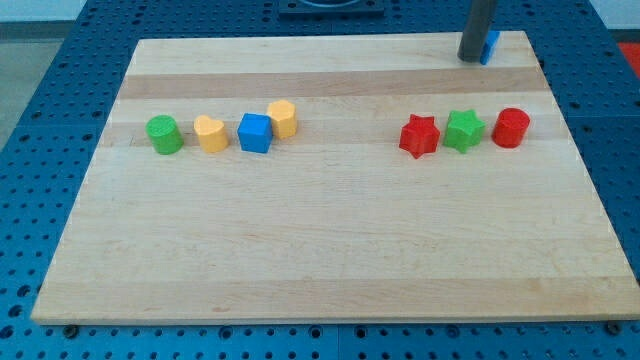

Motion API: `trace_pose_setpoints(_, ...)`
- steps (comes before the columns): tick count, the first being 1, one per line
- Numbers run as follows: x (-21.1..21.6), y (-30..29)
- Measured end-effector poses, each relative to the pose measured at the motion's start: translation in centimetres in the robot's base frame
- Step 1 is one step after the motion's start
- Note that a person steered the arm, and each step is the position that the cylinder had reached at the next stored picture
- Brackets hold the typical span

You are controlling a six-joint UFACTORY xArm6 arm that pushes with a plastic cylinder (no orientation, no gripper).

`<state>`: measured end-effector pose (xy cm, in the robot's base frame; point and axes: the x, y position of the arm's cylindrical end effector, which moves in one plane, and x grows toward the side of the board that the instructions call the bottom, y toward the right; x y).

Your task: Slide the blue cube down a bit

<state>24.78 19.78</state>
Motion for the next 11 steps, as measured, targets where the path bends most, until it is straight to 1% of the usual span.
trace_pose_setpoints(1,2.2,-3.6)
trace_pose_setpoints(2,3.5,-8.9)
trace_pose_setpoints(5,3.7,-22.2)
trace_pose_setpoints(6,4.7,-25.9)
trace_pose_setpoints(7,6.8,-28.9)
trace_pose_setpoints(8,8.6,-30.8)
trace_pose_setpoints(9,10.2,-31.0)
trace_pose_setpoints(10,11.6,-31.0)
trace_pose_setpoints(11,12.4,-29.8)
